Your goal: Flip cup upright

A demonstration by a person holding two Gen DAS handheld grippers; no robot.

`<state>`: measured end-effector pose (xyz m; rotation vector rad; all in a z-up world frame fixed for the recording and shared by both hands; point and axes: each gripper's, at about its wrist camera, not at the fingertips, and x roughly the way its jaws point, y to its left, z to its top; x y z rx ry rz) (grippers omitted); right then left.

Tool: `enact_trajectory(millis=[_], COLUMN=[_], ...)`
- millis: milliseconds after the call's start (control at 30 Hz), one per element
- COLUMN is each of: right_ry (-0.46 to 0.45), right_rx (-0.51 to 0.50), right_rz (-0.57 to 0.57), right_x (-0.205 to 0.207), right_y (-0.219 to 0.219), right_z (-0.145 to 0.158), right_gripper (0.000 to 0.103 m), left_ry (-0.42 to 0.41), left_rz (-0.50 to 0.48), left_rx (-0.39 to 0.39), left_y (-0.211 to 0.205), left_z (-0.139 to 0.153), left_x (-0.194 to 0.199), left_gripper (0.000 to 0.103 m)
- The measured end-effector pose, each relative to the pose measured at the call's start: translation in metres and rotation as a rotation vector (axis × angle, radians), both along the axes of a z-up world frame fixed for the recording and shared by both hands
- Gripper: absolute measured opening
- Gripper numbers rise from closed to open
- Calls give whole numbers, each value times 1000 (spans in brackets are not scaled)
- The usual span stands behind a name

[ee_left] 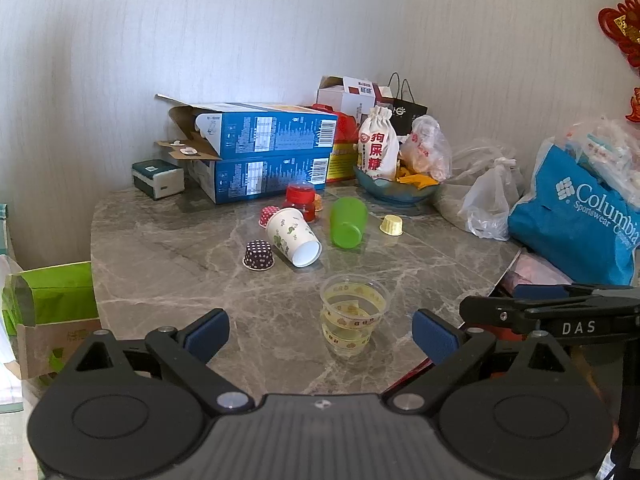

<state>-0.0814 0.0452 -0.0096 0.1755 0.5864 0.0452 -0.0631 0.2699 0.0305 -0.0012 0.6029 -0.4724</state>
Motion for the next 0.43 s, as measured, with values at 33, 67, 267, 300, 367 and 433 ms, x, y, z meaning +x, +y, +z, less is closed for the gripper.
enact_trajectory(millis=[33, 67, 267, 300, 367, 433], right_ry=[0, 2, 15, 16, 20, 23], right_rx=[0, -1, 7, 9, 11, 17], right_rz=[1, 1, 6, 8, 9, 11], right_x=[0, 1, 8, 9, 12, 14], right_y=[0, 1, 0, -1, -1, -3], right_z=[0, -1, -6, -7, -9, -10], right_gripper=[102, 102, 102, 102, 102, 102], left_ry=[1, 1, -4, -8, -9, -3], left_rz=[-1, -2, 5, 8, 17, 30], left_rx=[-3, -7, -16, -20, -11, -6], left_y=[0, 1, 1, 1, 0, -1], left_z=[0, -1, -3, -3, -3, -4], left_x=[0, 1, 4, 5, 9, 14], left_gripper=[99, 99, 99, 99, 99, 99])
